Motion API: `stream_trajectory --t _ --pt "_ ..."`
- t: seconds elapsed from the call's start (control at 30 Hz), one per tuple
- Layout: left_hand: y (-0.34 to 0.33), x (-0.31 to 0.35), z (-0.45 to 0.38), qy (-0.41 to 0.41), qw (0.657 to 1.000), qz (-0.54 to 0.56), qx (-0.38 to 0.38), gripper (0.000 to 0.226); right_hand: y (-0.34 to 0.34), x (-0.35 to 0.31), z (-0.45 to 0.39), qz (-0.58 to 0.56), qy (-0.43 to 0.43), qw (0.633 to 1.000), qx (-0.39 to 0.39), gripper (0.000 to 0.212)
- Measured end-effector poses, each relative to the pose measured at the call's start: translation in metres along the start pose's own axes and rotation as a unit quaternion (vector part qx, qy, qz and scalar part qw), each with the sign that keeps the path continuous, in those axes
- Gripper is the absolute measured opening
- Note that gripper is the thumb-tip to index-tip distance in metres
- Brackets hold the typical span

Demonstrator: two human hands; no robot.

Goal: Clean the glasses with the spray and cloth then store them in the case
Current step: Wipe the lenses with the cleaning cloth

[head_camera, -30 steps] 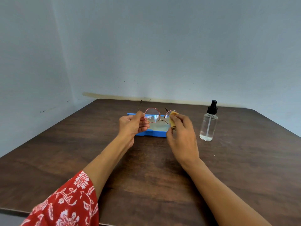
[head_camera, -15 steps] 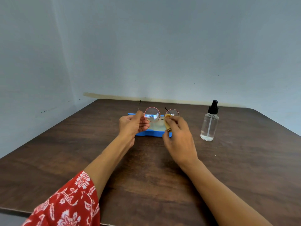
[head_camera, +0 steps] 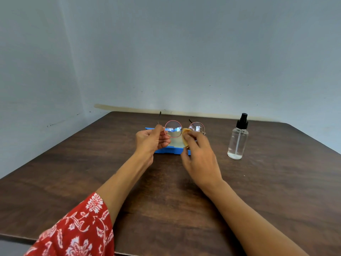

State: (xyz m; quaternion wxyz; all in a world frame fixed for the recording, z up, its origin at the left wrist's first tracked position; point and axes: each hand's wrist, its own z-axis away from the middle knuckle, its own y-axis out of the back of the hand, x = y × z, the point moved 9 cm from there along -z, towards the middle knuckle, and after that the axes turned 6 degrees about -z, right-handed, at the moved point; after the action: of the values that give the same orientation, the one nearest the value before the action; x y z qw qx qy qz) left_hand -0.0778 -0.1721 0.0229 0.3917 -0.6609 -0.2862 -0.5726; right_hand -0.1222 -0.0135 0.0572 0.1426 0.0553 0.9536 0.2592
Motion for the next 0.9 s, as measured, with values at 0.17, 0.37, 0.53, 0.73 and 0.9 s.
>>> stream_trajectory --t 0.17,0.37,0.53,0.73,0.9 --pt "0.0 0.0 -0.001 -0.002 1.0 0.001 0.0 0.021 0.002 0.002 -0.001 0.015 0.0 1.0 0.01 0.045" --pt "-0.001 0.002 0.002 -0.004 1.0 -0.001 -0.001 0.021 0.004 0.003 -0.002 0.035 0.0 0.999 0.022 0.046" --pt "-0.003 0.001 0.003 -0.001 1.0 -0.006 -0.006 0.02 -0.001 -0.011 -0.001 0.059 0.059 0.996 0.0 0.043" --pt "0.002 0.006 0.004 -0.012 1.0 -0.002 0.001 0.019 0.019 0.027 -0.004 0.005 -0.07 0.996 0.06 0.042" --pt "0.001 0.013 0.006 -0.037 0.999 -0.018 0.0 0.022 0.036 0.075 0.01 -0.065 -0.253 0.959 0.108 0.038"
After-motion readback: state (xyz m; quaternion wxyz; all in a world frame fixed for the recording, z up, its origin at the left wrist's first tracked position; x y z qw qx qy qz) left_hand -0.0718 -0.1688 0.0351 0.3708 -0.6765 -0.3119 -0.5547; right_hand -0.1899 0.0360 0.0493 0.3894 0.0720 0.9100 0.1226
